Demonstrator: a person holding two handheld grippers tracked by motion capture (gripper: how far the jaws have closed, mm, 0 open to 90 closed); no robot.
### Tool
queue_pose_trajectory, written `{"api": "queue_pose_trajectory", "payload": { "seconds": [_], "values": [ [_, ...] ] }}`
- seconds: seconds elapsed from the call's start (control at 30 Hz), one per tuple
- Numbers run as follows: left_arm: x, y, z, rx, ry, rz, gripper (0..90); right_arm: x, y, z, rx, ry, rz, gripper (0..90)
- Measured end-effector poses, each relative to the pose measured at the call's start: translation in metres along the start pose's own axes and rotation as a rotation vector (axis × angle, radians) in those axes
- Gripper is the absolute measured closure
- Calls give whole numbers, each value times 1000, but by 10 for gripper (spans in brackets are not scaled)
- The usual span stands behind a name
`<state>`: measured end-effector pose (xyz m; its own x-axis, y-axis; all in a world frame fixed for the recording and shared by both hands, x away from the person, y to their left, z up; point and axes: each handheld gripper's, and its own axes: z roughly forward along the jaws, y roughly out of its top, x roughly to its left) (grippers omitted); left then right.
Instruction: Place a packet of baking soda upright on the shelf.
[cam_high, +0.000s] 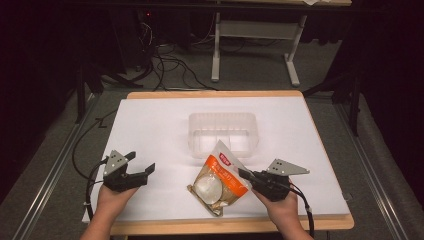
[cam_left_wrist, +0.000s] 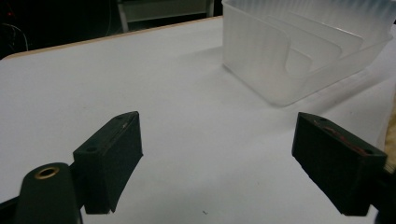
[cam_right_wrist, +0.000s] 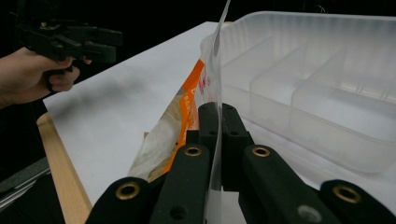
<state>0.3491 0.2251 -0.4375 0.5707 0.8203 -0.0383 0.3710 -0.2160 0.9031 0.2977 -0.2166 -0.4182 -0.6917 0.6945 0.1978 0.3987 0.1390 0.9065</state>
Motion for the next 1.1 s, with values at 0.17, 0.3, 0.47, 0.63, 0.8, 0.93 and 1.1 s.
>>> {"api": "queue_pose_trajectory", "payload": {
  "seconds": [0.17, 0.3, 0.47, 0.63, 0.8, 0.93, 1.1],
  "values": [
    [0, 0, 0, 2, 0, -1, 166, 6, 7, -4, -28, 9, -26, 900],
    [1, 0, 0, 1, 6, 3, 166, 8, 10, -7, -42, 11, -27, 900],
    [0, 0, 0, -4, 0, -2, 166, 12, 15, -11, -64, 7, -50, 900],
    [1, 0, -1, -4, 0, -3, 166, 11, 18, -16, -85, -7, -63, 900],
    [1, 0, -1, -6, 1, 0, 166, 9, 20, -21, -98, -29, -64, 900],
    [1, 0, -1, -6, 1, -1, 166, 8, 21, -24, -105, -38, -64, 900],
    [1, 0, -1, -6, 1, 0, 166, 6, 22, -28, -119, -47, -67, 900]
  ]
}}
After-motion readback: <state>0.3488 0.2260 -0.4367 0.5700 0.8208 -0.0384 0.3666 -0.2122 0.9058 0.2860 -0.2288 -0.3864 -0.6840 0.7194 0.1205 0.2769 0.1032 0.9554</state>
